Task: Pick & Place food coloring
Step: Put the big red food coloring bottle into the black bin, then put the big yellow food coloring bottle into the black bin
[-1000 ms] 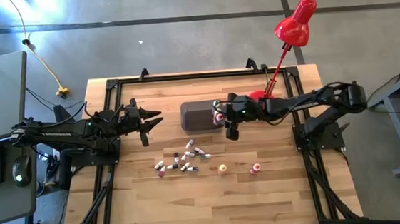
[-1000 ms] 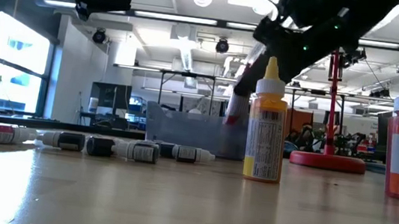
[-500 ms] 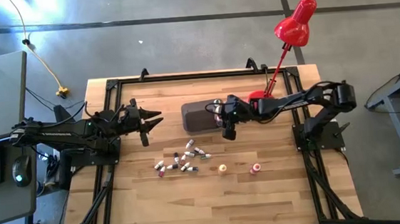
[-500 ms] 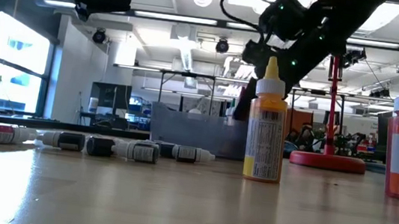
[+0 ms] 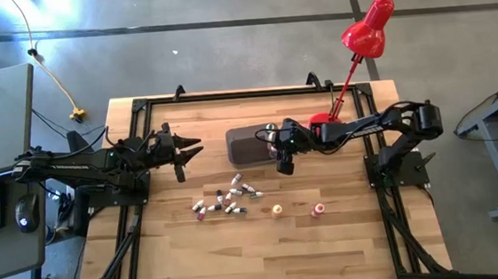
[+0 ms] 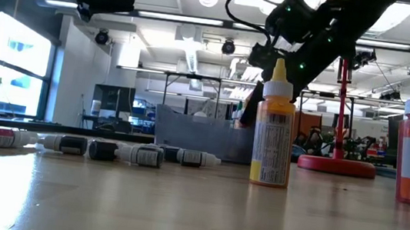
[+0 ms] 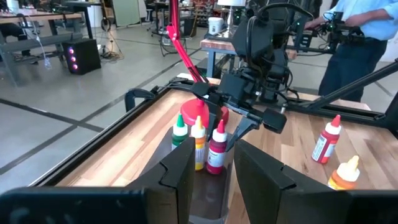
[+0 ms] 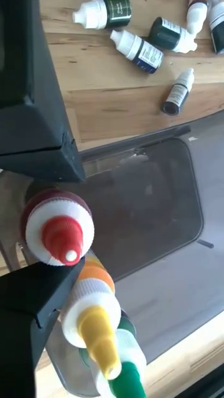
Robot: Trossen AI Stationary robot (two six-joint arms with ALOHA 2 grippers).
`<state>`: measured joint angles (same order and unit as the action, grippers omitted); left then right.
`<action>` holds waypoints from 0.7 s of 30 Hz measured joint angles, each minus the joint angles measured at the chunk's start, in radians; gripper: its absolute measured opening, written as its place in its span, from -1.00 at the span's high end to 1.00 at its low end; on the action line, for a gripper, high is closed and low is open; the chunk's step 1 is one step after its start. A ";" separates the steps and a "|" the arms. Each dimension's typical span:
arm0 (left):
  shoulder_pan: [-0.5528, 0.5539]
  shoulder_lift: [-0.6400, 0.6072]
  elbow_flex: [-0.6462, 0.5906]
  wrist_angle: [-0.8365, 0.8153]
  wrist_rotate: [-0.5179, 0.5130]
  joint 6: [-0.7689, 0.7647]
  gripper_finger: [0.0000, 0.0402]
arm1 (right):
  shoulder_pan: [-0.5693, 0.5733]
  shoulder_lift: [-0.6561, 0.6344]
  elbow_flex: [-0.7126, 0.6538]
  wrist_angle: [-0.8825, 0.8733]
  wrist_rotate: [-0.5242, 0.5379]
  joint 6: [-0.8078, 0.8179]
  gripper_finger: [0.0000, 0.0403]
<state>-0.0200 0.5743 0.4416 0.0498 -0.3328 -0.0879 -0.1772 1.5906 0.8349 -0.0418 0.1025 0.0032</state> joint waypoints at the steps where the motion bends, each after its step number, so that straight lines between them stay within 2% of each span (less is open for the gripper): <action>1: 0.000 0.000 0.000 0.000 0.000 0.000 0.45 | 0.000 0.000 0.000 0.000 0.000 0.000 0.04; 8: 0.000 0.000 0.000 0.000 0.000 0.000 0.45 | 0.002 -0.033 0.002 -0.002 0.007 -0.043 0.09; 17: 0.000 0.000 0.000 0.002 0.000 0.000 0.45 | 0.041 -0.219 0.003 -0.077 -0.004 -0.056 0.16; 21: 0.000 0.000 0.000 0.001 0.006 0.000 0.45 | 0.084 -0.300 0.003 -0.184 -0.114 -0.121 0.16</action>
<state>-0.0200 0.5741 0.4416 0.0509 -0.3267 -0.0881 -0.0936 1.2905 0.8379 -0.2254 -0.0116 -0.1182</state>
